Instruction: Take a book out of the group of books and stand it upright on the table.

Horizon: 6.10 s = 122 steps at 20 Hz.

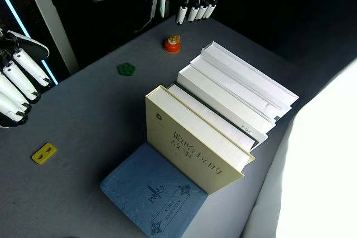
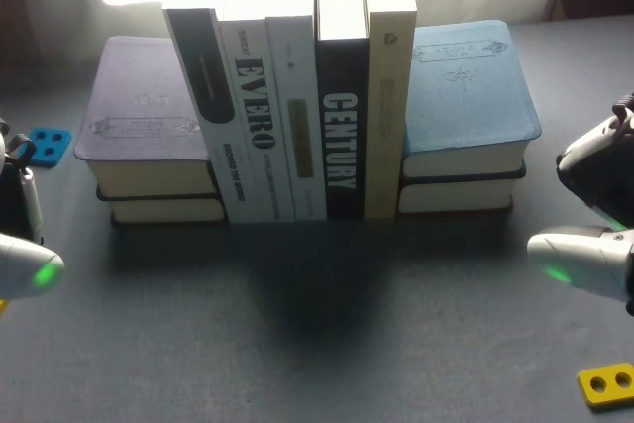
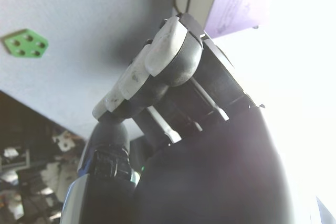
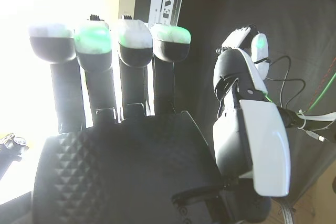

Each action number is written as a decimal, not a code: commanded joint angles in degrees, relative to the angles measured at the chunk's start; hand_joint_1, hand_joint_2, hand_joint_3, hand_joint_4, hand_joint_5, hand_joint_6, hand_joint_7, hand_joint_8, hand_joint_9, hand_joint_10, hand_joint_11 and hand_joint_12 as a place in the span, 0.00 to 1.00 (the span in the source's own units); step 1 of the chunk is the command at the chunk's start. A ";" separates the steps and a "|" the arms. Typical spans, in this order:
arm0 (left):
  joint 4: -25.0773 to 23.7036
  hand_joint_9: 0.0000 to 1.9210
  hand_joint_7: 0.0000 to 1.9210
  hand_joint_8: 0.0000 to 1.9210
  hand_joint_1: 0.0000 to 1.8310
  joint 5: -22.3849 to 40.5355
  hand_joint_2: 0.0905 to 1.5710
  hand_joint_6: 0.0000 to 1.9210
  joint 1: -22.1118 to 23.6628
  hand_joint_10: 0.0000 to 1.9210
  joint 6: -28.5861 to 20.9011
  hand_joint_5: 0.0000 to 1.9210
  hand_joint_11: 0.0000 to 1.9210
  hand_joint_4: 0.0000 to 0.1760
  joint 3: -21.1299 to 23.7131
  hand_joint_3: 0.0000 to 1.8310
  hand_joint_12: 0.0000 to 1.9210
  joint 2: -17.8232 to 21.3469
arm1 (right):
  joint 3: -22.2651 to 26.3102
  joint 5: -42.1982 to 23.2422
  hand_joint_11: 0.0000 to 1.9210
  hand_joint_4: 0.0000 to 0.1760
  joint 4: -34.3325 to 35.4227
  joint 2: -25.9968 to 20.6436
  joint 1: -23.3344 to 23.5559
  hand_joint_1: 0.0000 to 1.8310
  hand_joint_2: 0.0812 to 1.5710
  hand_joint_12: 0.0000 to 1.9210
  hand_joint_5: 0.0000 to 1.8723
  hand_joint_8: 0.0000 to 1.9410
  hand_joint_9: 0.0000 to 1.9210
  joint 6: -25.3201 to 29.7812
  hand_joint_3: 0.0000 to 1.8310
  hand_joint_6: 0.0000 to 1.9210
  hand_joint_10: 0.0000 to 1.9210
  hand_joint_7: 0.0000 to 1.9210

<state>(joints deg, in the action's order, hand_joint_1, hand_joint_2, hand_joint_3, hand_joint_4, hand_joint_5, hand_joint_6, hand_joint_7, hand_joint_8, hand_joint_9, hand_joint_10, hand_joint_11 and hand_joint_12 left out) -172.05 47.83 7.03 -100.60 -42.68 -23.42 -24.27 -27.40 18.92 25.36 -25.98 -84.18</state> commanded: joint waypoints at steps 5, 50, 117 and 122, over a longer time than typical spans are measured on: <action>-0.53 0.05 0.05 0.00 0.00 -4.13 0.83 0.00 0.85 0.01 -0.05 0.03 0.00 0.19 0.04 0.01 0.23 -0.01 | 0.78 -8.46 0.00 0.02 9.97 0.47 0.61 0.04 0.75 0.23 0.06 0.00 0.05 -11.10 0.00 0.01 0.01 0.06; -0.53 0.03 0.06 0.00 0.00 -4.14 0.81 0.00 -0.16 0.00 -0.04 0.03 0.00 0.14 -0.58 0.00 0.17 -0.16 | -18.45 -35.10 0.00 0.18 24.11 42.78 5.59 0.00 0.75 0.00 0.23 0.01 0.01 -32.71 0.00 0.01 0.00 0.07; -0.53 0.05 0.06 0.00 0.00 -4.14 0.81 0.00 -0.37 0.00 -0.03 0.04 0.00 0.20 -1.36 0.00 0.30 -0.24 | -2.55 -29.24 0.00 0.00 18.88 34.37 -14.35 0.00 0.78 0.00 0.41 0.01 0.01 -40.87 0.00 0.01 0.00 0.06; -0.53 0.06 0.07 0.00 0.00 -4.14 0.81 0.00 -0.42 0.00 -0.03 0.04 0.00 0.20 -1.43 0.00 0.32 -0.24 | -1.36 -29.51 0.00 0.00 18.88 33.67 -16.27 0.00 0.78 0.00 0.41 0.01 0.01 -41.90 0.00 0.01 0.00 0.08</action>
<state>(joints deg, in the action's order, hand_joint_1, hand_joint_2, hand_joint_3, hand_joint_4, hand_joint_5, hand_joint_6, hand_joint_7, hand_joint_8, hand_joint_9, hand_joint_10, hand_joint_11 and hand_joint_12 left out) -172.07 48.10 6.13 -100.60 -43.81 -23.70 -25.87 -52.10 41.52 59.22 -42.72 -125.97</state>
